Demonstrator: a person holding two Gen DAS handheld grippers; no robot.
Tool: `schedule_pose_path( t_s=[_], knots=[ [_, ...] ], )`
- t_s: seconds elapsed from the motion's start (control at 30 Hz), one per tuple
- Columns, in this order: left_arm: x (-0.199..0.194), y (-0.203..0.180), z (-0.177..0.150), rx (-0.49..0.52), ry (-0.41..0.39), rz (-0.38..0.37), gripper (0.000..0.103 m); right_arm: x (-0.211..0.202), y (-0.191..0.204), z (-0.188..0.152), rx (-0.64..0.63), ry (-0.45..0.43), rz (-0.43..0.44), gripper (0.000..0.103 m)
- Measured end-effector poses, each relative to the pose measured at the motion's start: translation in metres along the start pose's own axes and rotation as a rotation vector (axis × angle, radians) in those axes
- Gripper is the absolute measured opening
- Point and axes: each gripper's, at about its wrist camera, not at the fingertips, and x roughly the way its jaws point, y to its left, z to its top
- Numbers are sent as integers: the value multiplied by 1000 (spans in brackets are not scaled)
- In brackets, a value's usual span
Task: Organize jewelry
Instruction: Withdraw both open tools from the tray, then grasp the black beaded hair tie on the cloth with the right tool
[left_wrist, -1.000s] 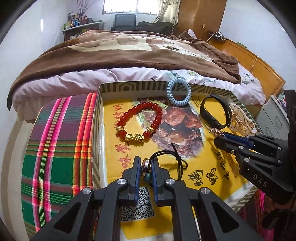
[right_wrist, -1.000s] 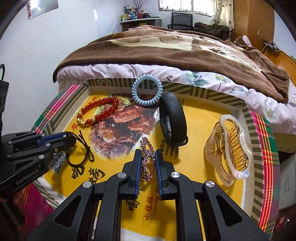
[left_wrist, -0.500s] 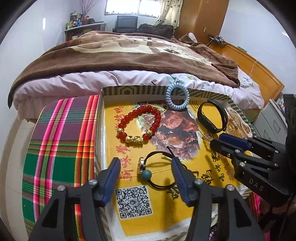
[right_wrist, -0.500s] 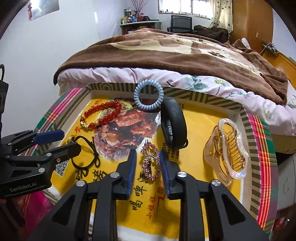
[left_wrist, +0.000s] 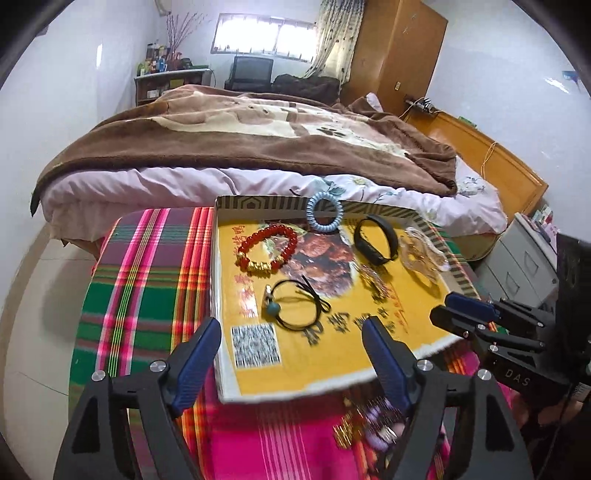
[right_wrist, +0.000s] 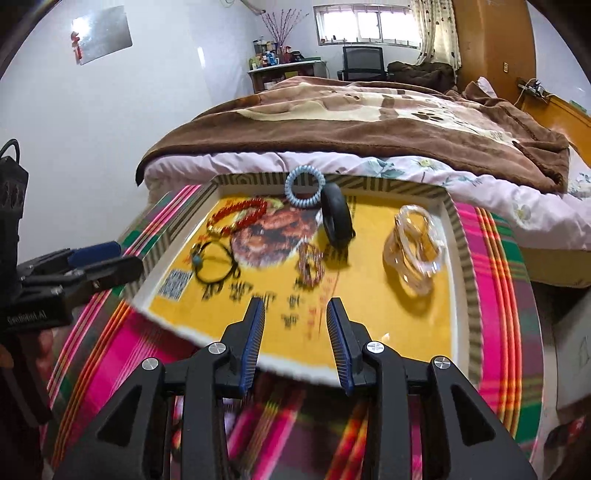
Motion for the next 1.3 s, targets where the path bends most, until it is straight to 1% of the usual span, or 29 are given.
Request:
schedule_pose_path(
  t_s=[0.13,0.3,0.43,0.53,0.63,0.77,1.0,1.03,1.13,1.3],
  knots=[
    [-23,-3,-15,-10,-19,-11,79,-15,5,-22,-20,19,35,36],
    [-44,-2,-34,-32,-28,-17,80,-21,9,-46,-27,52,78,36],
    [-54,3,-50,-54,-31,-24,80,-15,15,-64,-29,100,108,36],
    [-57,10,-64,-81,-20,-27,80,-10,19,-74,-33,129,136,36],
    [-60,15,-76,-98,-10,-24,80,-6,25,-81,-50,150,145,36],
    [-62,21,-87,-116,-2,-24,80,-4,30,-87,-63,153,150,37],
    [-62,23,-95,-132,12,-20,80,-5,38,-91,-101,145,121,38],
    [-62,23,-96,-135,13,-19,80,-6,38,-92,-101,142,117,37],
    [-62,22,-96,-133,15,-15,80,-8,38,-97,-121,132,90,26],
    [-59,14,-94,-120,23,-11,80,-16,30,-102,-103,120,86,26]
  ],
)
